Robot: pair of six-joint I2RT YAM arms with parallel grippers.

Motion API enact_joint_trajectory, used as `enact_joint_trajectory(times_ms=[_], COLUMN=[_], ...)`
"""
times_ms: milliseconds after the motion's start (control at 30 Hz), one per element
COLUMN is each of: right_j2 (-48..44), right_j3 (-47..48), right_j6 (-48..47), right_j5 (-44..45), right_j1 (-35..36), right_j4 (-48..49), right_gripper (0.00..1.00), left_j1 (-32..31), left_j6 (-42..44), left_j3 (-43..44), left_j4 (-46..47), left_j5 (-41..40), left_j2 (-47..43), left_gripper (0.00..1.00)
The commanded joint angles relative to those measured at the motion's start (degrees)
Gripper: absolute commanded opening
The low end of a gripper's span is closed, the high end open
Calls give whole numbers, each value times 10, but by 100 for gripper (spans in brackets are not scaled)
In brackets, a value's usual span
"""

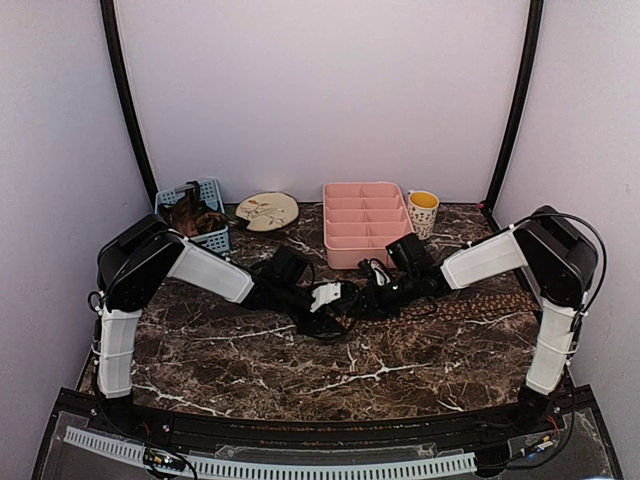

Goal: Roll the ties
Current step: Roll the tie at the center of the board.

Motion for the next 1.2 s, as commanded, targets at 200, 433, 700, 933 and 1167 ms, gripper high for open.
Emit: enact_joint_trajectory(times_ms=[200,433,700,933,1167], right_j2=[47,55,56,59,62], right_j3=[28,12,7,4,5], right_j6=[-56,-59,-58,-56,-55], right_j5=[-9,-6,-8,-6,-6], right_j1=[2,-5,-10,-12,-11], right_j4=[-64,-54,-51,-47,-46], right_gripper=[8,8,7,6,5], left_j1=[21,58,57,45,27], left_j6=[-38,-101,-101,-96,-124], left_j3=[-64,-217,-239,-238,-225], left_j4=[15,184,246,263,291], left_j5=[5,16,21,23,26], left_j2=[-42,-120,-97,-91,-111], left_gripper=[61,64,64,50,36])
